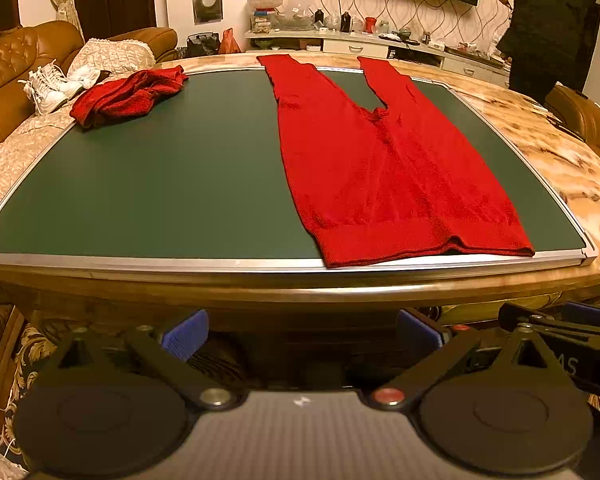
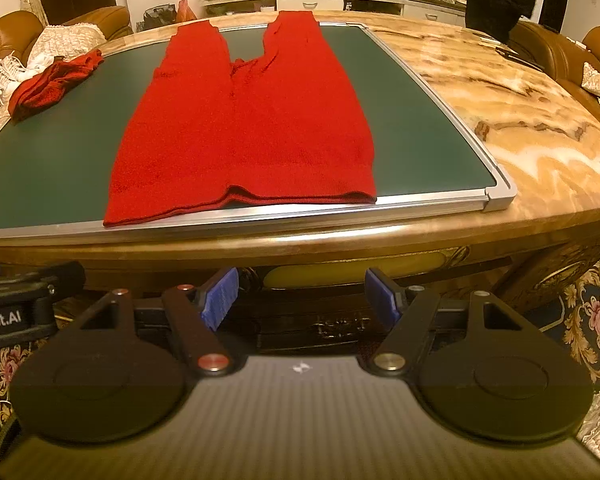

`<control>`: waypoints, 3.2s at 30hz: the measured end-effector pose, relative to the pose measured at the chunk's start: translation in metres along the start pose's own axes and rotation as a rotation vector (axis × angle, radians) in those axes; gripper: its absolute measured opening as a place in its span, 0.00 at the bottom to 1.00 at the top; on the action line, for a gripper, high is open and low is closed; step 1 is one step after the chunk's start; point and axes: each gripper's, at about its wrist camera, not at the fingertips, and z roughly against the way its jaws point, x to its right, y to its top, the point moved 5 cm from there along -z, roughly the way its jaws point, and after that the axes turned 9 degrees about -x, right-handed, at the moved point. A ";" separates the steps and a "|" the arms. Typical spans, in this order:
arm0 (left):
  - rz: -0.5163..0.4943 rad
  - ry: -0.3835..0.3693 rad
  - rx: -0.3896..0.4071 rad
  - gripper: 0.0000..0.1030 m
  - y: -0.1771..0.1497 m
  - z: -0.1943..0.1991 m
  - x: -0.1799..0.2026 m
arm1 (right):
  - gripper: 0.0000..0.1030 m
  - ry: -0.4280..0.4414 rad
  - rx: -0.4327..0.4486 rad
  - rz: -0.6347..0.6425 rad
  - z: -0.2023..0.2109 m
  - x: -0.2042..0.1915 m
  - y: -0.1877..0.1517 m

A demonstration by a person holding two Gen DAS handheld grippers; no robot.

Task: Fold clothes

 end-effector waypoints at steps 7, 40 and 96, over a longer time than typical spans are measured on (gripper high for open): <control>0.001 0.003 -0.002 1.00 0.001 -0.001 0.000 | 0.76 0.000 0.000 0.005 -0.001 0.000 0.000; -0.009 0.011 -0.010 1.00 0.003 -0.005 0.000 | 0.76 -0.011 -0.010 0.026 -0.005 -0.005 0.002; -0.016 0.017 -0.030 1.00 0.003 -0.009 0.000 | 0.76 -0.020 -0.014 0.036 -0.006 -0.005 0.003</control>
